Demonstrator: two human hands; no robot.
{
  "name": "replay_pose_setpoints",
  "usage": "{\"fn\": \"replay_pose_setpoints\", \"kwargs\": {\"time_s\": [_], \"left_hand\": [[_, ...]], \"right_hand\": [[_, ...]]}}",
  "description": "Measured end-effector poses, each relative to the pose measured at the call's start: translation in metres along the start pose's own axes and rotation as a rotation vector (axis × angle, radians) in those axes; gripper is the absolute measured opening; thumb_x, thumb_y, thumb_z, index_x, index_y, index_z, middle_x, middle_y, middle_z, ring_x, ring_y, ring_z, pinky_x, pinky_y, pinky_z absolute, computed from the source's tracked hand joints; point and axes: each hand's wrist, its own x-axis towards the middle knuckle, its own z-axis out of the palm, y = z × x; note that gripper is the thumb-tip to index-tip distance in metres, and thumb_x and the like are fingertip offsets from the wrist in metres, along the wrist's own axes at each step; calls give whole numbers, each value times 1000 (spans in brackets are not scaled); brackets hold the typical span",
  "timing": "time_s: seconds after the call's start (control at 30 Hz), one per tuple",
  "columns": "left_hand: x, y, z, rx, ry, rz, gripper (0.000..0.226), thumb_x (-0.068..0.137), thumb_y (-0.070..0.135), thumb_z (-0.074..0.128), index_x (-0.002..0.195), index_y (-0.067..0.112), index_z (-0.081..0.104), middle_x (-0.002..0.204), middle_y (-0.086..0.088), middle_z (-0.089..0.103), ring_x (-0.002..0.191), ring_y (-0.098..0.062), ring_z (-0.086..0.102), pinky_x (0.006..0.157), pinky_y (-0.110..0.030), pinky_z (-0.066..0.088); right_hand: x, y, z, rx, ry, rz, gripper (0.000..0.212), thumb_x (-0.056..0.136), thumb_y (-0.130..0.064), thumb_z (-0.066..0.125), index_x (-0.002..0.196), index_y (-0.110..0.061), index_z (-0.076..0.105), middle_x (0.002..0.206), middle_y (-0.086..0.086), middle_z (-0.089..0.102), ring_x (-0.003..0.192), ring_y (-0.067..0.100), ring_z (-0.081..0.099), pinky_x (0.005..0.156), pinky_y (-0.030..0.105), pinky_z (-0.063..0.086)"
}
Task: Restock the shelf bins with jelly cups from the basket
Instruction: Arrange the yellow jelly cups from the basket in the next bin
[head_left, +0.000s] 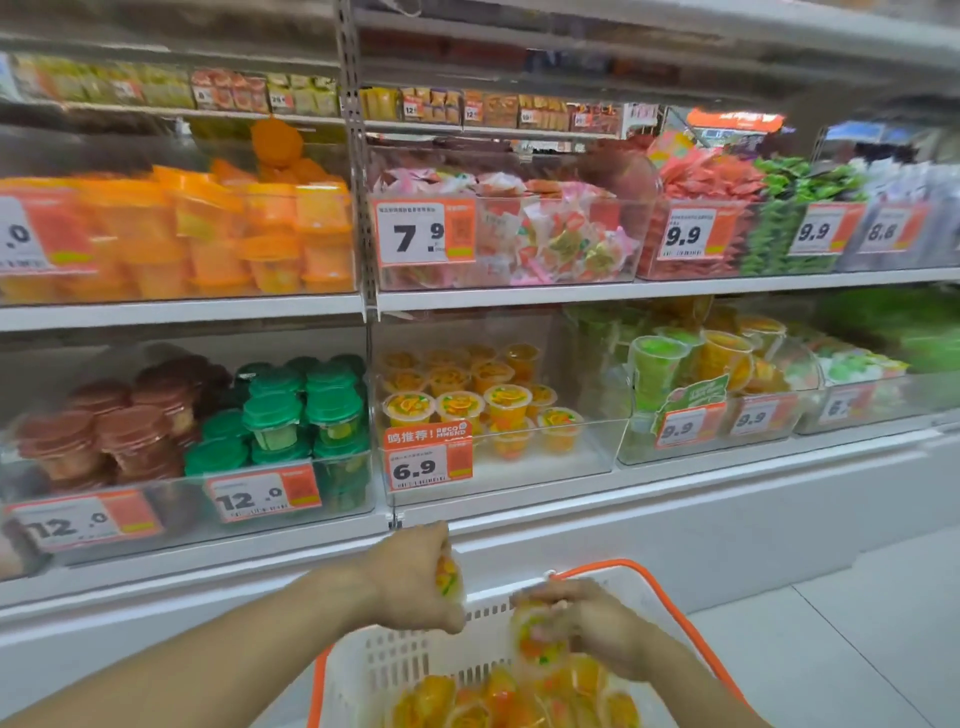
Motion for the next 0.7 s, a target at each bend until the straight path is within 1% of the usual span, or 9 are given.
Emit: {"fn": "replay_pose_setpoints", "kwargs": {"time_s": [0.07,0.17,0.23,0.3,0.37,0.47,0.57,0.63,0.7], "left_hand": [[-6,-1,-3,-47,18,8,57,68,56,75,106,23,48,104,5,58,94,-16,59,78,-33,51],[-6,-3,-2,-78,-42,23,65,71,57,75,118,23,45,111,6,56,99,-15,58,77,-29,49],[-2,0,-3,-117,-61,44,76,71,56,75,128,21,39,116,6,53,102,-15,56,73,-25,44],[2,7,-5,-182,-57,71,82,71,57,75,131,18,36,114,6,53,100,-15,56,71,-24,42],[8,12,-8,-208,-50,82,90,72,59,74,138,15,32,115,4,53,97,-14,54,69,-24,41],[14,23,-10,-228,-38,97,93,73,59,72,142,14,29,122,1,52,100,-16,52,76,-26,44],[24,33,-13,-267,-33,108,94,71,60,71,142,16,27,124,1,53,108,-18,55,77,-26,42],[32,37,-15,-279,-39,109,89,72,60,70,138,19,28,119,3,54,105,-17,55,76,-26,41],[38,41,-17,-270,-27,91,86,73,62,70,136,20,28,114,4,52,105,-18,55,79,-28,44]], "right_hand": [[-6,-51,-21,183,39,-97,36,76,-8,76,112,-12,75,103,12,69,91,25,66,77,38,48],[-8,-110,-37,334,99,-288,36,83,-27,74,113,-9,67,91,10,66,75,22,62,64,30,42],[-3,-143,-49,355,251,-355,31,92,-33,64,115,-12,66,93,10,69,77,25,66,63,30,45],[9,-172,-59,327,398,-378,30,95,-34,62,114,-12,67,93,9,73,78,28,68,62,30,49],[31,-190,-74,297,475,-373,33,93,-32,67,114,-7,64,90,10,73,71,26,69,59,30,53],[71,-203,-93,262,558,-300,43,93,-27,68,123,1,54,98,19,70,67,25,70,54,28,56],[112,-209,-109,235,663,-193,43,98,-24,63,130,-1,48,107,19,69,68,25,70,51,27,54],[136,-211,-118,192,696,-120,42,99,-20,59,134,-1,48,111,18,69,66,23,72,50,27,53],[156,-213,-122,138,717,-59,36,100,-13,49,134,-1,48,117,15,66,64,22,71,50,27,54]]}}
